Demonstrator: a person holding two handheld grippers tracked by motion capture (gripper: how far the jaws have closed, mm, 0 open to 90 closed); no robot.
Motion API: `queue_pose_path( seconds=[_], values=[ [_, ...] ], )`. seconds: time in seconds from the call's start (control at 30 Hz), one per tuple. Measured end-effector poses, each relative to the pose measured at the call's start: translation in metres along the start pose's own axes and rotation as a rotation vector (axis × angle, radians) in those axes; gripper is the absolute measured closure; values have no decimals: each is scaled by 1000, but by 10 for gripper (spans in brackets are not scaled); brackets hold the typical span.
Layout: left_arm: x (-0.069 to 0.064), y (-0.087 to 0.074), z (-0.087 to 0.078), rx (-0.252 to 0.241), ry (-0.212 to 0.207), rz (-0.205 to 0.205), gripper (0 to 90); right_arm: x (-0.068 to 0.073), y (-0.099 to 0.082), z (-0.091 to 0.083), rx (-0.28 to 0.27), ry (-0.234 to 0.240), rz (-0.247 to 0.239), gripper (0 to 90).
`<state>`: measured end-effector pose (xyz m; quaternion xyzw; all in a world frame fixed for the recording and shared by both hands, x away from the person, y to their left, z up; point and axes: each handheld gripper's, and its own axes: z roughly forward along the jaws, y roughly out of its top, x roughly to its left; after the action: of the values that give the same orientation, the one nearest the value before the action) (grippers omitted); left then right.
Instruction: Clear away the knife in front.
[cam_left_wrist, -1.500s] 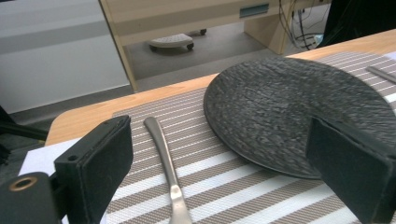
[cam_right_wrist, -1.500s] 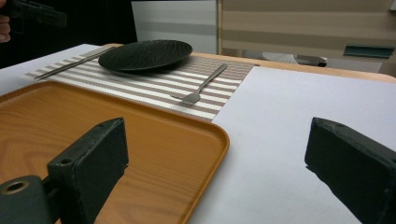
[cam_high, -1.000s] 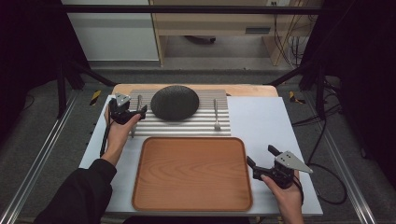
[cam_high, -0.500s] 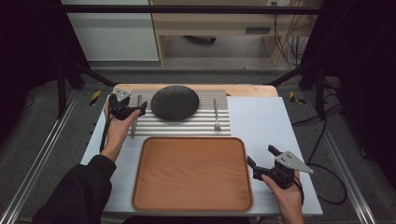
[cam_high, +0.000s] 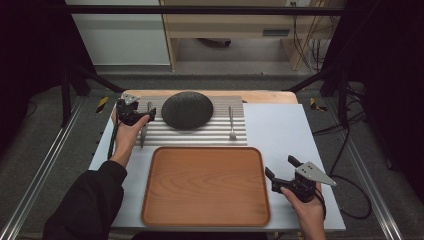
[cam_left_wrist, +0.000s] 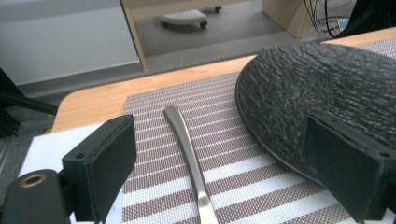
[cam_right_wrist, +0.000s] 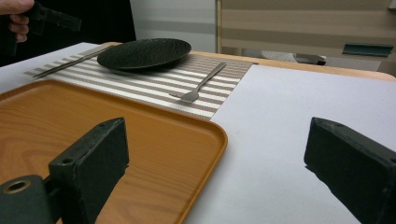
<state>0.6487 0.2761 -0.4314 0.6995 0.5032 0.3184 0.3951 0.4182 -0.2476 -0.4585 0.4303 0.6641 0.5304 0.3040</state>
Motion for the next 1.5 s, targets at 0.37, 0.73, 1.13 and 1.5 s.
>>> queue_pose_path(
  seconds=[0.37,0.73,1.13,1.5],
  values=[
    [7,-10,4,37,1,-10,325,-1,0,0,2,3,1,65],
    [12,-27,12,109,19,-12,442,0,-1,0,8,7,0,65],
    [12,-38,18,138,24,-12,533,0,-2,2,17,10,2,68],
    [11,-42,26,145,33,-10,554,-1,-3,2,25,11,4,68]
  ],
)
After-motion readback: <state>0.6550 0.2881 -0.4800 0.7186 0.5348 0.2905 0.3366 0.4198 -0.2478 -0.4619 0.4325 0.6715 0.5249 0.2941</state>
